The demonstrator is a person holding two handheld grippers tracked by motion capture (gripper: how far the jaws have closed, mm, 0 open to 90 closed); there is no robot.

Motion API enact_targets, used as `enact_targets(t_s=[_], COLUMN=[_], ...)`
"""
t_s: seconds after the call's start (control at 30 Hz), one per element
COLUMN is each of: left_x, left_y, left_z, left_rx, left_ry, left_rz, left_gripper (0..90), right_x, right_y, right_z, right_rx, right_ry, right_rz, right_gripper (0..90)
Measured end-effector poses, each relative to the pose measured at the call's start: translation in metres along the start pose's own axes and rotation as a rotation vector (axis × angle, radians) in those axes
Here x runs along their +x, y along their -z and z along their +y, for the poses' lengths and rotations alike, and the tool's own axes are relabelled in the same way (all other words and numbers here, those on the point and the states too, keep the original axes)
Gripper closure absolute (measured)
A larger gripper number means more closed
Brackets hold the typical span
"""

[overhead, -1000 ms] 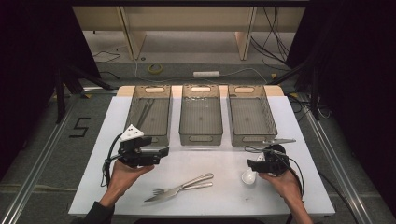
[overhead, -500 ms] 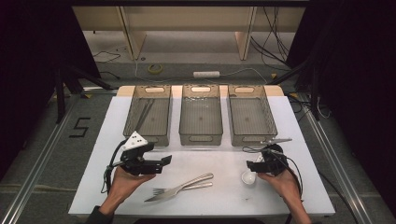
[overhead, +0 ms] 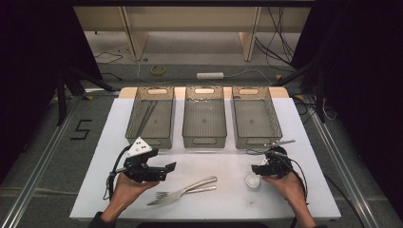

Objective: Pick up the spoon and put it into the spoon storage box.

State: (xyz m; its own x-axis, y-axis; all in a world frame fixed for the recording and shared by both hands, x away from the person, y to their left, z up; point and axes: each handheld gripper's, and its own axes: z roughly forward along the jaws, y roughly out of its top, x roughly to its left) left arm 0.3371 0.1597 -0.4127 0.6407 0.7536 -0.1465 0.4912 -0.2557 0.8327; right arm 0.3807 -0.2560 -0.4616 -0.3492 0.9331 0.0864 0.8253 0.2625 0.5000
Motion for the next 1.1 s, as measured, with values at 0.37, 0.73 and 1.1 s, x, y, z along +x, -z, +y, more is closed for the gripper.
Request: enact_targets(t_s=[0.37,0.73,1.1], left_x=[-0.003,-0.006,-0.007], left_y=[0.001,0.0,0.0], left_z=[-0.002,-0.002,-0.002], left_rx=[-0.002,0.004,0.006], left_ry=[-0.024,-0.034,-0.039], left_rz=[-0.003,-0.007,-0.005], left_gripper=[16.1,16.2,16.3], right_x=[0.004,0.007,0.018], right_y=[-0.006,-0.012,-0.012], right_z=[0.004,0.006,0.009], right_rx=[0.038,0.069,0.079], right_ry=[-0.013,-0.002,0.067], right_rz=[-0.02,-0.074,-0.105], right_gripper=[30.1,28.7,41.8])
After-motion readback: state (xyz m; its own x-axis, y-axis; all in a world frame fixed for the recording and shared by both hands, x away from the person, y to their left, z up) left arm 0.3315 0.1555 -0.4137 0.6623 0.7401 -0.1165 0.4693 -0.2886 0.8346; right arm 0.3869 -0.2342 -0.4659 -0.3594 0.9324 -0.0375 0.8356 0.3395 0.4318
